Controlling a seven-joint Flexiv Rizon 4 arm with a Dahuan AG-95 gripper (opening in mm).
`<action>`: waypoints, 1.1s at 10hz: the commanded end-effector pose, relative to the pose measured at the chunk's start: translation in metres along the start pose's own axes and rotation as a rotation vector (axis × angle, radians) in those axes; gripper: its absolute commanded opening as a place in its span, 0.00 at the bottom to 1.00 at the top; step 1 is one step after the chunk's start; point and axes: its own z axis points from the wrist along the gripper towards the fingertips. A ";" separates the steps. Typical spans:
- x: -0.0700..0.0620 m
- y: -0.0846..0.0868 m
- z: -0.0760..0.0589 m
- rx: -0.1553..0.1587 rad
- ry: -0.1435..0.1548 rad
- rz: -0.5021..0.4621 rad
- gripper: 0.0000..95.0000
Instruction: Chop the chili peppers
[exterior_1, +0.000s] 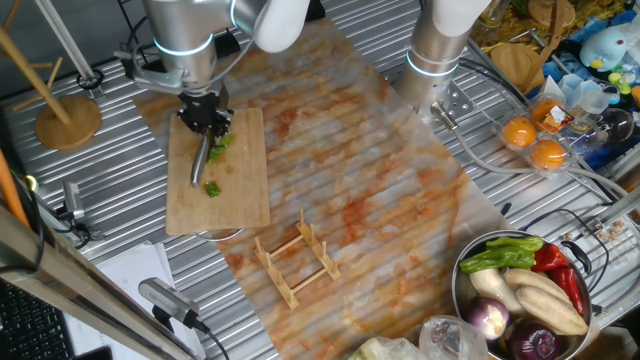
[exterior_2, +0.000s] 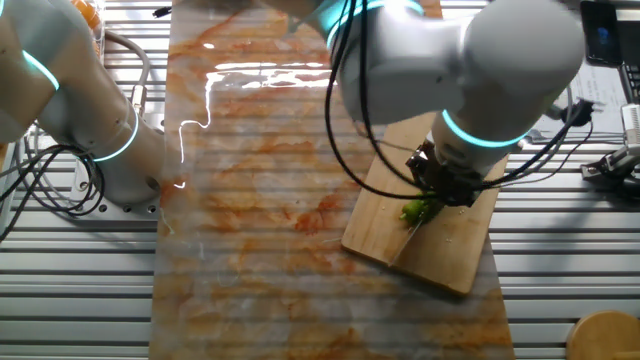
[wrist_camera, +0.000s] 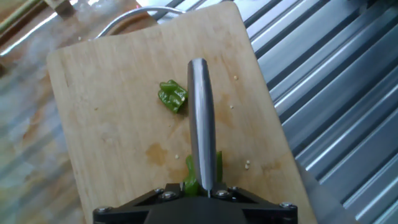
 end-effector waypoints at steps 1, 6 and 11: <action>0.007 0.002 -0.003 0.003 0.045 -0.010 0.20; 0.027 -0.001 0.001 0.007 0.052 -0.035 0.20; 0.026 -0.007 0.014 -0.008 0.003 -0.025 0.00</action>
